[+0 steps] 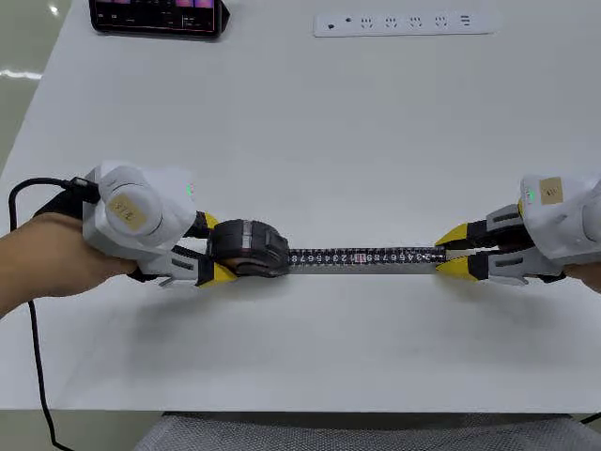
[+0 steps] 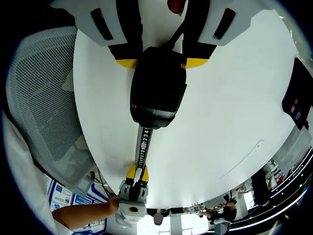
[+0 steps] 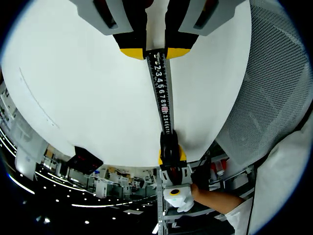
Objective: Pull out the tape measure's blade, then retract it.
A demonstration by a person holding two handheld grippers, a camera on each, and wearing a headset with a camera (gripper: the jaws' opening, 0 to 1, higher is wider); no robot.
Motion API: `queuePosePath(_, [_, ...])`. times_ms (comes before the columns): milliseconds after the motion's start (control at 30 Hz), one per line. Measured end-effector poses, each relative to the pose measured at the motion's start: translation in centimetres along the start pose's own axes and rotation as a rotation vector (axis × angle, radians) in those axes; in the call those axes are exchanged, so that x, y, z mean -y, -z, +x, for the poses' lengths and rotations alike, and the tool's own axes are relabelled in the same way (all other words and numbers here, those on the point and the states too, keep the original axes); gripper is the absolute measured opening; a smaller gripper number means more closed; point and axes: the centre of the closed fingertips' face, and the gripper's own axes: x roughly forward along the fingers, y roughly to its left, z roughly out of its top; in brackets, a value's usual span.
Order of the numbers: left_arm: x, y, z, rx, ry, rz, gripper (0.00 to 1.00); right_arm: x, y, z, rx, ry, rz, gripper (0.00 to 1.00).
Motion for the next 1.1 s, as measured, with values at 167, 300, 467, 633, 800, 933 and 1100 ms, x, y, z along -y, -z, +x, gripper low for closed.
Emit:
queuePosePath(167, [0.0, 0.0, 0.0, 0.0, 0.0, -0.001, 0.26, 0.0, 0.7, -0.5, -0.015, 0.004, 0.005, 0.09])
queuePosePath(300, [0.0, 0.0, 0.0, 0.0, 0.001, -0.001, 0.26, 0.1, 1.3, -0.9, -0.026, 0.004, 0.006, 0.09])
queuePosePath(467, [0.0, 0.0, 0.0, -0.001, 0.001, -0.001, 0.26, 0.2, 1.6, -1.3, -0.039, 0.005, 0.001, 0.09])
queuePosePath(633, [0.0, 0.0, 0.0, -0.002, 0.0, 0.0, 0.26, 0.3, 2.0, -1.6, -0.056, 0.001, -0.005, 0.09])
queuePosePath(800, [0.0, 0.0, 0.1, -0.002, -0.001, 0.0, 0.26, 0.4, 2.5, -2.1, -0.071, 0.0, -0.006, 0.09])
queuePosePath(933, [0.0, 0.0, 0.1, -0.003, -0.003, -0.001, 0.26, 0.5, 3.1, -2.7, -0.086, -0.001, -0.002, 0.09])
queuePosePath(1100, [0.0, -0.1, 0.0, -0.002, -0.004, 0.0, 0.26, 0.5, 3.7, -3.3, -0.106, -0.002, -0.003, 0.09])
